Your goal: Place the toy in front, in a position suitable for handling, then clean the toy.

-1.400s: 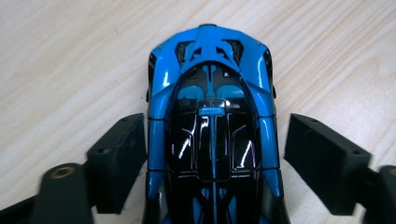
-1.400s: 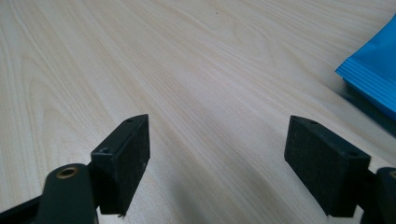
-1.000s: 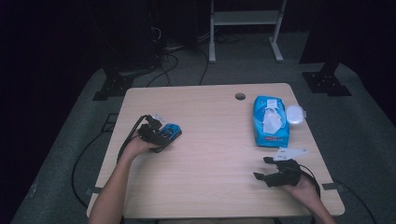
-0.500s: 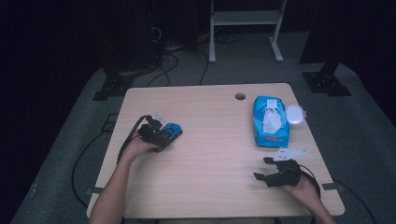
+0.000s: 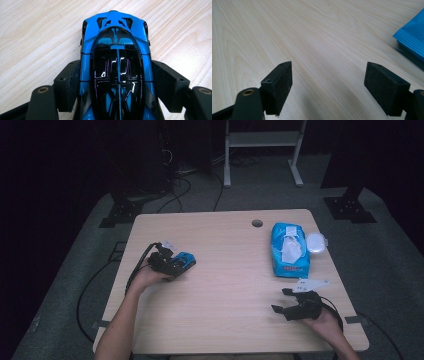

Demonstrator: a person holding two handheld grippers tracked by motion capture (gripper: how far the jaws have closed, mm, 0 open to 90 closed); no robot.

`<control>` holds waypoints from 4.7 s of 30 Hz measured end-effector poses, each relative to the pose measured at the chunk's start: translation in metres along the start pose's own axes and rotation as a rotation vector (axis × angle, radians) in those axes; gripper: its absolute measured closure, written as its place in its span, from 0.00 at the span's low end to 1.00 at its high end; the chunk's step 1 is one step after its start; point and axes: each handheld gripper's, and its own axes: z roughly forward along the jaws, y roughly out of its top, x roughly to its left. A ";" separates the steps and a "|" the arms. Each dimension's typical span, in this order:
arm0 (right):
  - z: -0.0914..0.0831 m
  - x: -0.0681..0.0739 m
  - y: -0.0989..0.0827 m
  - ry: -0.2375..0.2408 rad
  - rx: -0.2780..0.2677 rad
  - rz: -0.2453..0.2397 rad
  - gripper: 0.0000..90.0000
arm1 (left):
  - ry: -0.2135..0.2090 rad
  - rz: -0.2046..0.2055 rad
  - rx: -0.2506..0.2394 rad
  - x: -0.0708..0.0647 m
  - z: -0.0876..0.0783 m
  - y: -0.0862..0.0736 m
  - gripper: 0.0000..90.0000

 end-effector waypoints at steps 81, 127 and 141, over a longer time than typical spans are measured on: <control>-0.008 -0.007 -0.002 -0.038 -0.017 0.018 0.24 | -0.289 0.351 -0.185 -0.170 0.032 0.032 0.31; -0.032 -0.038 0.057 -0.124 -0.143 -0.004 0.24 | -0.276 0.217 -0.388 -0.134 -0.001 0.014 0.10; -0.024 -0.095 0.100 -0.282 -0.104 0.005 0.25 | -0.261 0.232 -0.381 -0.137 -0.003 0.013 0.10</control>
